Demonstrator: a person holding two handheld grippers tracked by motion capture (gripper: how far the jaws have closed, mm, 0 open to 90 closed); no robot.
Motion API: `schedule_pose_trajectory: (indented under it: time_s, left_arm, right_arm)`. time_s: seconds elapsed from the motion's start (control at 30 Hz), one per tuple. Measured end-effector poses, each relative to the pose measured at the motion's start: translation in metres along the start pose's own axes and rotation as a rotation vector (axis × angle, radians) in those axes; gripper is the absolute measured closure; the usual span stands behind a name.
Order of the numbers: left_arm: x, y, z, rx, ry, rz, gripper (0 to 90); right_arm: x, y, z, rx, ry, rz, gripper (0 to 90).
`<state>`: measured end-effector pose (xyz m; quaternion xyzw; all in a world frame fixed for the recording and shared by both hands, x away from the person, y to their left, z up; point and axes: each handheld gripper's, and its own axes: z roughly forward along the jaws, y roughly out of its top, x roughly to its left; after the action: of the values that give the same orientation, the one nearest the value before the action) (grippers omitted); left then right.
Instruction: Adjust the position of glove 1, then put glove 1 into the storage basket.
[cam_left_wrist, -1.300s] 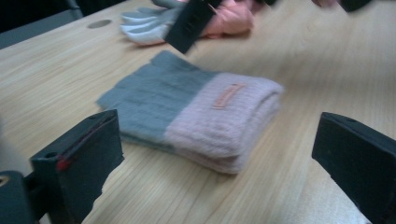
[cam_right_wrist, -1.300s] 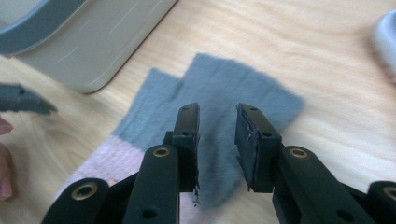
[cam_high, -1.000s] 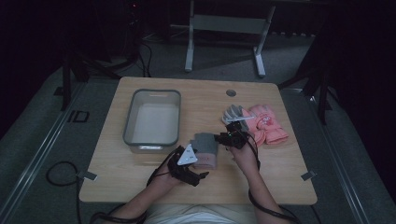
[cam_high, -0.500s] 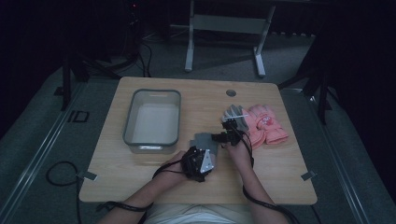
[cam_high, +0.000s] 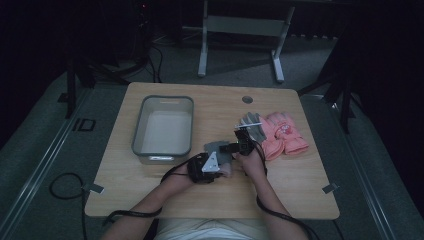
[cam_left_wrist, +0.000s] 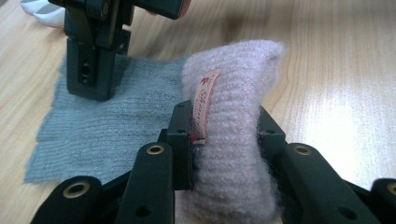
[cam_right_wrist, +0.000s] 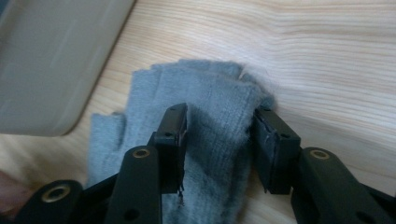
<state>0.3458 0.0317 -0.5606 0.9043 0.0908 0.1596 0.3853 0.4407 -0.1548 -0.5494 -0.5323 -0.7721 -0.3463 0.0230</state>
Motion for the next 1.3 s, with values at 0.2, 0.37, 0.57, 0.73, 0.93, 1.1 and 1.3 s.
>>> schedule_pose_trajectory:
  time_s: [0.2, 0.37, 0.57, 0.73, 0.93, 1.1, 1.3]
  left_arm:
    - [0.003, 0.001, 0.0, 0.007, -0.02, -0.011, 68.0]
    - [0.007, 0.002, -0.005, 0.024, -0.037, -0.039, 67.9]
    - [0.008, 0.01, -0.01, 0.046, -0.049, -0.045, 67.9]
    - [0.008, 0.021, -0.017, 0.031, -0.056, -0.029, 67.9]
    - [0.014, 0.04, -0.037, 0.016, -0.042, 0.008, 67.9]
    - [0.023, 0.05, -0.055, 0.015, -0.019, 0.039, 67.9]
    - [0.035, 0.055, -0.07, 0.026, -0.008, 0.064, 67.9]
  right_arm:
    - [0.006, 0.003, 0.007, 0.044, 0.05, -0.02, 69.5]
    - [0.014, 0.005, 0.003, 0.033, 0.017, -0.088, 73.7]
    - [0.019, 0.003, -0.014, -0.018, 0.036, -0.102, 74.3]
    - [0.02, 0.003, -0.029, -0.046, 0.057, -0.098, 74.5]
    - [0.029, 0.012, -0.052, -0.094, 0.056, -0.13, 74.5]
    - [0.042, 0.024, -0.066, -0.135, 0.061, -0.151, 74.5]
    - [0.054, 0.038, -0.07, -0.156, 0.064, -0.162, 74.5]
